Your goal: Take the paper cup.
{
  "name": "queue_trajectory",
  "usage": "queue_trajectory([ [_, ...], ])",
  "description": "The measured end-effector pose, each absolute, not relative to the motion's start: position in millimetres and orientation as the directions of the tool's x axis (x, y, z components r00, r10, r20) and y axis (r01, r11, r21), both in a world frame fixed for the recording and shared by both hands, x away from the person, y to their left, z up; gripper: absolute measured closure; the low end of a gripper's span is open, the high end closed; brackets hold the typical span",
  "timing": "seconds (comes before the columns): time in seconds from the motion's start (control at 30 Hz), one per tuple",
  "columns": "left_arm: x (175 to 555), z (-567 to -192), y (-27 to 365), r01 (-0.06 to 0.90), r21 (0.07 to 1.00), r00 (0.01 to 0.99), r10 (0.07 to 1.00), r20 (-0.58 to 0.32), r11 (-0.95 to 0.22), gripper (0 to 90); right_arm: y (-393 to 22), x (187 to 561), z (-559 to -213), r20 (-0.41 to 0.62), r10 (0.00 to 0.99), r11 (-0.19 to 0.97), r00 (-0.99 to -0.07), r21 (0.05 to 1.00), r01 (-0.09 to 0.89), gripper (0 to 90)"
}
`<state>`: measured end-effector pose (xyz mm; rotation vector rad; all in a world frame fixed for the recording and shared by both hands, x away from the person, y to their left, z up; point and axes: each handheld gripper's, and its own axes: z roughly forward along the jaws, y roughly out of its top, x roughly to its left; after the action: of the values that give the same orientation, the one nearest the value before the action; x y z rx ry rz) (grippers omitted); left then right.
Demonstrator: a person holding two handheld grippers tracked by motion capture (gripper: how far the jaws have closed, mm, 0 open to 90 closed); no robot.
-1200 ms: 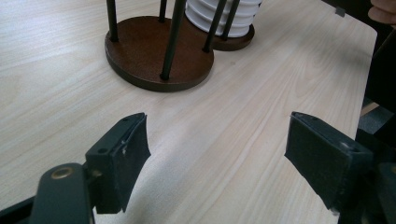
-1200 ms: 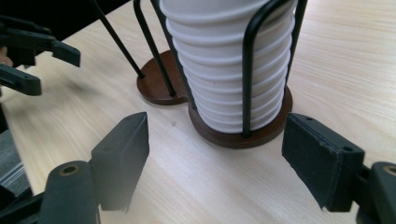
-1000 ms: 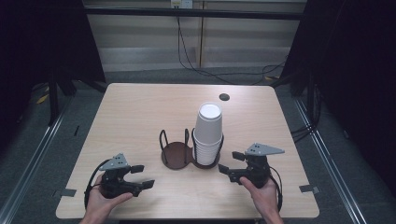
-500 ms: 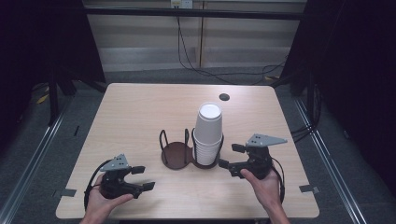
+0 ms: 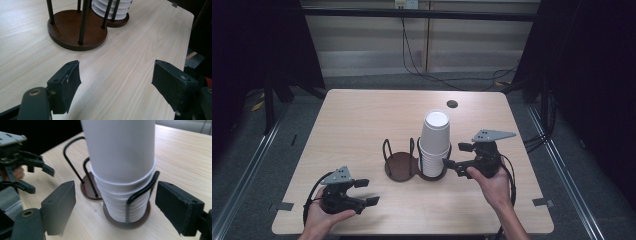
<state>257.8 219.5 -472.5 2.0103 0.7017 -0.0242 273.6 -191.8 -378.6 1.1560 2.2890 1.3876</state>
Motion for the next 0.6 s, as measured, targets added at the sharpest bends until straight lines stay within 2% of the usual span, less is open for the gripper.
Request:
queue_trajectory([
  [0.1, 258, -473, 220, 0.493, 0.796, 0.831, 0.460, -0.312, -0.352, 22.3, -191, 276, -375, 0.211, 0.711, 0.234, -0.671, 0.829, 0.508, 16.8],
  [0.4, 259, -471, 222, 0.468, 0.797, 0.835, 0.486, -0.257, -0.382, 22.9, -182, 294, -353, 0.188, 0.689, 0.252, -0.700, 0.844, 0.474, 17.9],
  [0.6, 258, -471, 220, 0.465, 0.797, 0.838, 0.480, -0.258, -0.385, 22.8, -179, 302, -346, 0.185, 0.687, 0.248, -0.703, 0.849, 0.467, 17.1],
])
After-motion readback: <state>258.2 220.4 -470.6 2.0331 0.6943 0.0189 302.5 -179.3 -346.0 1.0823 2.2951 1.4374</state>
